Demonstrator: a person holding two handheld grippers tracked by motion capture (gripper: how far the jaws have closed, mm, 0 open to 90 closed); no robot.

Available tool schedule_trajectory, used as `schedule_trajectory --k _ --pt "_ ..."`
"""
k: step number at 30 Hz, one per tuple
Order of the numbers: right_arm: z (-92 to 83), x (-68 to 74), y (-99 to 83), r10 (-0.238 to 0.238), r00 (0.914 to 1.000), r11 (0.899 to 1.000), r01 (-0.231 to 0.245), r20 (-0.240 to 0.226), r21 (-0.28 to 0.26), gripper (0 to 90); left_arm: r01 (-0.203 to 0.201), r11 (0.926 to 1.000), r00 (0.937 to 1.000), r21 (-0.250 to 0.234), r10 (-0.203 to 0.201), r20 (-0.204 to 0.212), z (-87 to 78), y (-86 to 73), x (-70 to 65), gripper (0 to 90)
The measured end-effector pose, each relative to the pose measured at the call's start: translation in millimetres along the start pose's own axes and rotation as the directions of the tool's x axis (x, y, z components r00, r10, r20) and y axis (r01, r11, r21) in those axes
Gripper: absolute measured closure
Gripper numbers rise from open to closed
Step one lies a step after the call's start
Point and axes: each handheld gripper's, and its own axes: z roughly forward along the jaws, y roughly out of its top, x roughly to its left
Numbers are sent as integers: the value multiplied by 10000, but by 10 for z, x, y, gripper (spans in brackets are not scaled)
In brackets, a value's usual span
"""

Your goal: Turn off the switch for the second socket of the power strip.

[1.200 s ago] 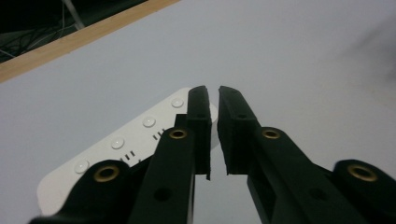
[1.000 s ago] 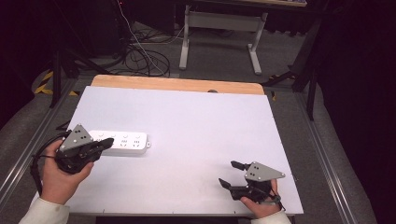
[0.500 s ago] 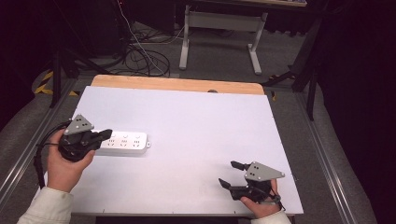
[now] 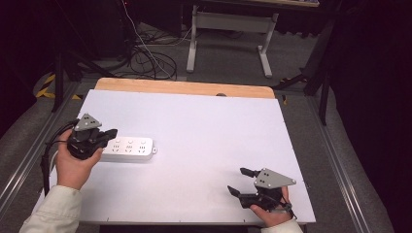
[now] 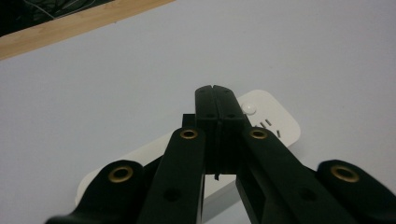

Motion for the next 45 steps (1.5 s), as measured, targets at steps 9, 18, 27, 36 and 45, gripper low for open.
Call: schedule_trajectory --k 9,18,27,36,45 --pt "2 -4 -3 -9 10000 10000 9 27 23 275 201 9995 9993 223 -194 -333 141 -2 90 900" --pt "3 -4 -6 -28 10000 10000 28 22 23 275 125 9969 9960 776 -56 -894 322 -46 167 900" --pt "5 -1 -8 -54 10000 10000 54 4 26 275 16 9904 9943 1379 130 -1054 468 -86 174 900" --pt "6 -4 -10 -16 10000 10000 16 -29 51 275 142 9811 9966 1927 17 -820 604 -117 182 900" --pt "5 -2 -11 -4 10000 10000 5 -85 40 275 279 9764 9964 2144 -99 -842 646 -137 184 900"
